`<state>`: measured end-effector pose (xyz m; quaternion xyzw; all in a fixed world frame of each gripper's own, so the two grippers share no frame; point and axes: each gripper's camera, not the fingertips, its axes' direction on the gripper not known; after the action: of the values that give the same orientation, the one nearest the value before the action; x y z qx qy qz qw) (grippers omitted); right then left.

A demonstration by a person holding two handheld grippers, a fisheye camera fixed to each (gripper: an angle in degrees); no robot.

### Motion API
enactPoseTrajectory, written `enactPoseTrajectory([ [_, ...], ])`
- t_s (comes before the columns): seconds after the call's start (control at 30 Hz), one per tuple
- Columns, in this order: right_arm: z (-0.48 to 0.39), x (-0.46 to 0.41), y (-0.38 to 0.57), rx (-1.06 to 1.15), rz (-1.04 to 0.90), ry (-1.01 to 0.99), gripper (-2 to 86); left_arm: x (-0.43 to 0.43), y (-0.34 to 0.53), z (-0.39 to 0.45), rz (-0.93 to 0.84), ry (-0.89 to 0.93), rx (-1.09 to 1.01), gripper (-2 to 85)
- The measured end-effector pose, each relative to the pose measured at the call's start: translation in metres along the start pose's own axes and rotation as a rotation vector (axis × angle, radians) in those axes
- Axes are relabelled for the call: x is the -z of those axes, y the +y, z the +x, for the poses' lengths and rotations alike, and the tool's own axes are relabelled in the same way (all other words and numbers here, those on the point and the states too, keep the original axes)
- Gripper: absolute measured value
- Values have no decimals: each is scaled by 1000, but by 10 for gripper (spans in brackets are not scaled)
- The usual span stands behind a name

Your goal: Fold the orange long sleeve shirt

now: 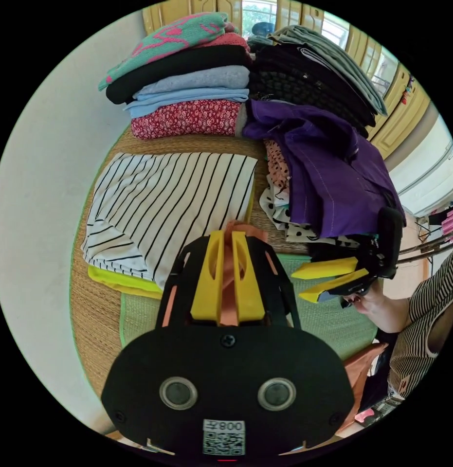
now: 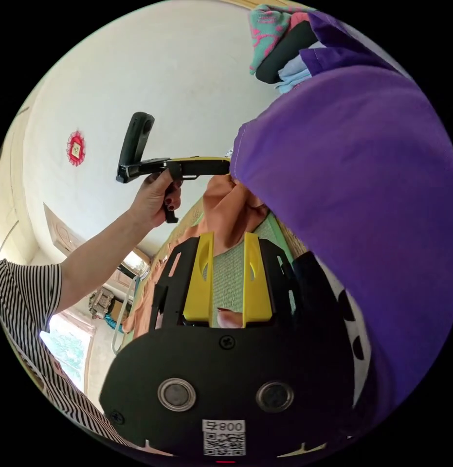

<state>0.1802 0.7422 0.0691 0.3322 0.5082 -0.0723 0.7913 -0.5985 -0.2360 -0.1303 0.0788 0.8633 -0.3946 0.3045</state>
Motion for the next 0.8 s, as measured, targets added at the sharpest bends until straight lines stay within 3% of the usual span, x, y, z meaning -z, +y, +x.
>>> enactPoseTrajectory([
  [0.2, -2, 24, 1, 36, 65, 38, 104, 55, 27, 21, 128, 31, 21, 23],
  [0.37, -13, 25, 5, 102, 86, -45, 125, 98, 70, 24, 209, 98, 92, 21],
  [0.8, -60, -6, 19, 327, 41, -130, 122, 131, 148, 24, 262, 229, 166, 18],
])
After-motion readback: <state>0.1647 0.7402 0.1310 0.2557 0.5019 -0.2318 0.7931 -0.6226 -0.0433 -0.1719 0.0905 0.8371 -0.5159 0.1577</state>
